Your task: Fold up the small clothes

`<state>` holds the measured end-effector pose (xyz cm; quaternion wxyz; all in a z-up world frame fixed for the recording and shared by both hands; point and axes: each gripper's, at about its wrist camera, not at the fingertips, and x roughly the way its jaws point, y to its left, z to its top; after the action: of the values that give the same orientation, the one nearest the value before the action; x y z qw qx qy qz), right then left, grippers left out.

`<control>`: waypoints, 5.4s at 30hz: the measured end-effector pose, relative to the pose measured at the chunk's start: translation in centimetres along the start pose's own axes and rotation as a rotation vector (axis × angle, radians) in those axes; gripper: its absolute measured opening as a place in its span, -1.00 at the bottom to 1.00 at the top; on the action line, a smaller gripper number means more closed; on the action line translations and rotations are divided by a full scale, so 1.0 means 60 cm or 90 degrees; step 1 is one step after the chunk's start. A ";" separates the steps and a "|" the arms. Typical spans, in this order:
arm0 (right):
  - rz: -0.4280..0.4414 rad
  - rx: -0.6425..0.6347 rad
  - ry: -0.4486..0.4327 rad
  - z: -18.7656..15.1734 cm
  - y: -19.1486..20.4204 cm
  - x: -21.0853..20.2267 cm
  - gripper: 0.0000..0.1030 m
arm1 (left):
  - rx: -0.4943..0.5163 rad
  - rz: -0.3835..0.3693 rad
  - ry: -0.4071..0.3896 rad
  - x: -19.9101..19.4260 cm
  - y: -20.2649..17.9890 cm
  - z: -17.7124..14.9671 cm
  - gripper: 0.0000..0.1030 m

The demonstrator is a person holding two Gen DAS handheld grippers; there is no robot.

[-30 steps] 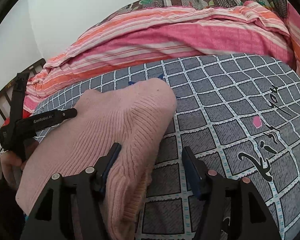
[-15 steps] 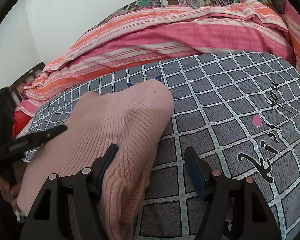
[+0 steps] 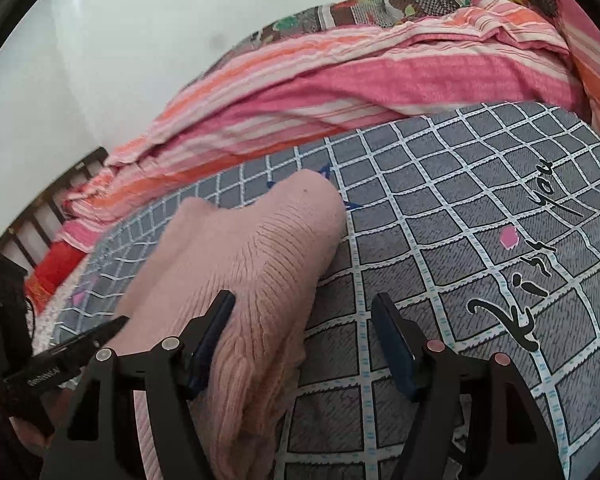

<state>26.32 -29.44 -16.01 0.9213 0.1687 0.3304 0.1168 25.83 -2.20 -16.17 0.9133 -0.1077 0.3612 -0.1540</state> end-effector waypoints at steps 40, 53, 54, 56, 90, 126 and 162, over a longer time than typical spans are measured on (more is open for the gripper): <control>-0.139 -0.057 0.078 -0.010 0.041 -0.039 0.08 | -0.023 0.016 0.025 -0.056 0.008 -0.029 0.13; -0.130 -0.041 0.078 -0.026 0.060 -0.130 0.09 | 0.025 0.064 0.043 -0.148 -0.032 -0.064 0.08; -0.133 -0.045 0.082 -0.026 0.064 -0.139 0.09 | 0.026 0.066 0.042 -0.158 -0.037 -0.066 0.08; -0.142 -0.053 0.083 -0.028 0.075 -0.165 0.10 | 0.029 0.076 0.039 -0.174 -0.048 -0.067 0.08; -0.188 -0.107 0.016 -0.048 0.131 -0.399 0.93 | 0.062 0.165 -0.044 -0.385 -0.177 -0.066 0.54; -0.187 -0.106 -0.005 -0.042 0.147 -0.419 0.93 | 0.051 0.173 -0.052 -0.398 -0.167 -0.064 0.54; -0.183 -0.102 -0.008 -0.045 0.154 -0.426 0.93 | 0.045 0.174 -0.054 -0.408 -0.163 -0.058 0.54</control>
<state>4.35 -28.71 0.18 0.9409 0.0465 0.3353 0.0085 4.49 -2.78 -0.33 0.9433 -0.0320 0.3283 -0.0362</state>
